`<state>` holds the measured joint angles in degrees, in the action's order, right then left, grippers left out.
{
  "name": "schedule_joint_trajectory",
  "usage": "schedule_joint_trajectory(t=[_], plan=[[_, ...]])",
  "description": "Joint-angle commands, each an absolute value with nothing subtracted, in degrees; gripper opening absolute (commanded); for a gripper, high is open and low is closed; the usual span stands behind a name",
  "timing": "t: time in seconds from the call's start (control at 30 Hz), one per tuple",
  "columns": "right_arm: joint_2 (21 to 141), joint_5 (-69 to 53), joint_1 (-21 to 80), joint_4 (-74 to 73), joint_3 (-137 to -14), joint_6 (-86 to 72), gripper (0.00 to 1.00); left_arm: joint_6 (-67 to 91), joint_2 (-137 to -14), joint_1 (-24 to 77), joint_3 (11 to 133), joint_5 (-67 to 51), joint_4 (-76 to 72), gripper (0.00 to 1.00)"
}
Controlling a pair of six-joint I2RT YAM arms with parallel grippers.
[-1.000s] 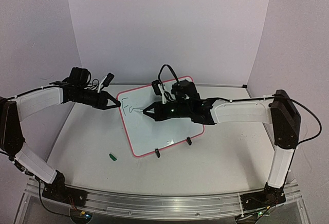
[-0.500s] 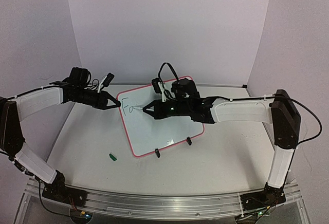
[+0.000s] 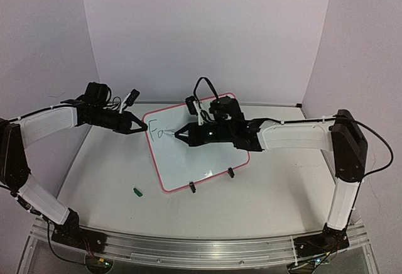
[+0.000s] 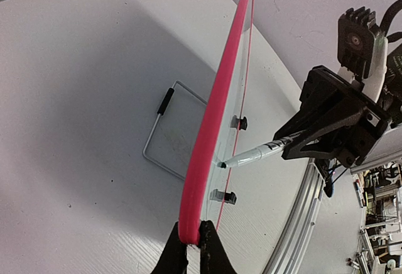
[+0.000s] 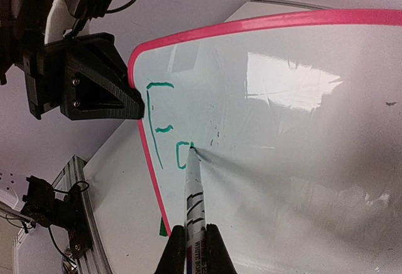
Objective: Write a sentence on the whiteboard
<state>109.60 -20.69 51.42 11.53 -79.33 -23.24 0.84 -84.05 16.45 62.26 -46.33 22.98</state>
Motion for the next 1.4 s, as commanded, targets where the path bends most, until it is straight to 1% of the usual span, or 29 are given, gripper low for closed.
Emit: schedule_joint_trajectory(t=[0.0, 0.67, 0.97, 1.37], plan=[[109.44, -21.01, 51.22, 11.87, -78.18, -23.55, 0.0, -3.22, -85.62, 17.58, 63.01, -43.68, 26.18, 0.0], [105.95, -17.54, 51.23, 11.17, -77.38, -22.29, 0.0, -3.27, -85.84, 17.89, 63.02, -43.68, 26.3, 0.0], [103.69, -20.27, 51.25, 11.61, -78.09, -21.96, 0.0, -3.38, -85.81, 17.93, 63.09, -43.42, 26.37, 0.0], [107.38, -20.83, 51.22, 11.95, -80.38, -22.64, 0.0, -3.39, -85.87, 18.06, 63.11, -43.42, 26.46, 0.0]])
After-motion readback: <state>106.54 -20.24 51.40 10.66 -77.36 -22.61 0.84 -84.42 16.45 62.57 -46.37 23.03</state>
